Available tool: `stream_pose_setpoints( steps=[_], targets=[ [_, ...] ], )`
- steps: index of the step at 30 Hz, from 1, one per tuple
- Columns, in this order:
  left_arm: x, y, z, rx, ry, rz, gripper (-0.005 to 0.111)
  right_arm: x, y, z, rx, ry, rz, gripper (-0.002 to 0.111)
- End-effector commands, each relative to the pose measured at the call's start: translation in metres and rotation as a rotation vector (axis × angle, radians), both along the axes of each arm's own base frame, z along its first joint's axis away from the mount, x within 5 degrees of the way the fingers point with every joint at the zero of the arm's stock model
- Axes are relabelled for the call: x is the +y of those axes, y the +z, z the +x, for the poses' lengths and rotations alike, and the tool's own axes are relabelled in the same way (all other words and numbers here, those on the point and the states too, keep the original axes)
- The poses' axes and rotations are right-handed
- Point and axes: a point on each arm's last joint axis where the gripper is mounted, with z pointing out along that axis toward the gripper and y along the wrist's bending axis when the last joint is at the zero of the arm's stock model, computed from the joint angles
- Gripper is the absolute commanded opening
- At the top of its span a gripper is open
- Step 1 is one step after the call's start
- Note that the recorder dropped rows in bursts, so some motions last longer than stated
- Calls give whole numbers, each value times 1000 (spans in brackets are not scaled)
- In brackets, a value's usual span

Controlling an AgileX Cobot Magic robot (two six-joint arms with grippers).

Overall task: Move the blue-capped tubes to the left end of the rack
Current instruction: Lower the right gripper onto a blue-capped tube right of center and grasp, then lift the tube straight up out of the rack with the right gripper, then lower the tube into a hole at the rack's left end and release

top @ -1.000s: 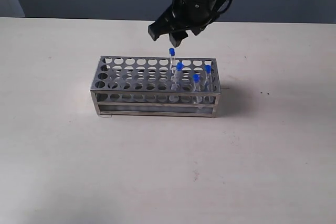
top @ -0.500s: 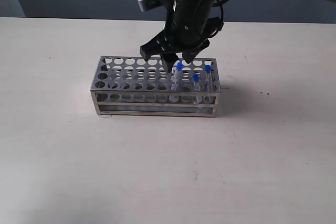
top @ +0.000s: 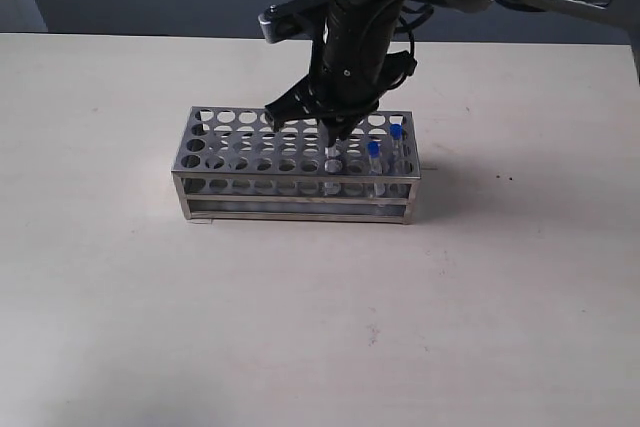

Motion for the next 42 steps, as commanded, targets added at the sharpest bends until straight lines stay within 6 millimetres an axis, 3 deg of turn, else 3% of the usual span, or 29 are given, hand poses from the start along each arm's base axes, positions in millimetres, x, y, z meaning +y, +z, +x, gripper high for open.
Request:
stream_pose_setpoints(
  steps=[1,14,23,28,33,37,42],
  targets=[
    [0,2,0,-11,-5,0,0,-2,20,-4,-57,14,20,0],
    [0,2,0,-11,-5,0,0,-2,98,-37,-179,95,95,0],
    [0,2,0,-11,-5,0,0,28,134,-43,-359,234,263,-1],
    [0,2,0,-11,-5,0,0,57,119,-30,-333,310,337,-1],
    [0,2,0,-11,-5,0,0,85,76,-9,-209,330,247,-1],
    [0,2,0,-11,-5,0,0,94,54,1,-183,336,203,-1],
    [0,2,0,-11,-5,0,0,98,46,4,-189,335,204,-1]
  ],
)
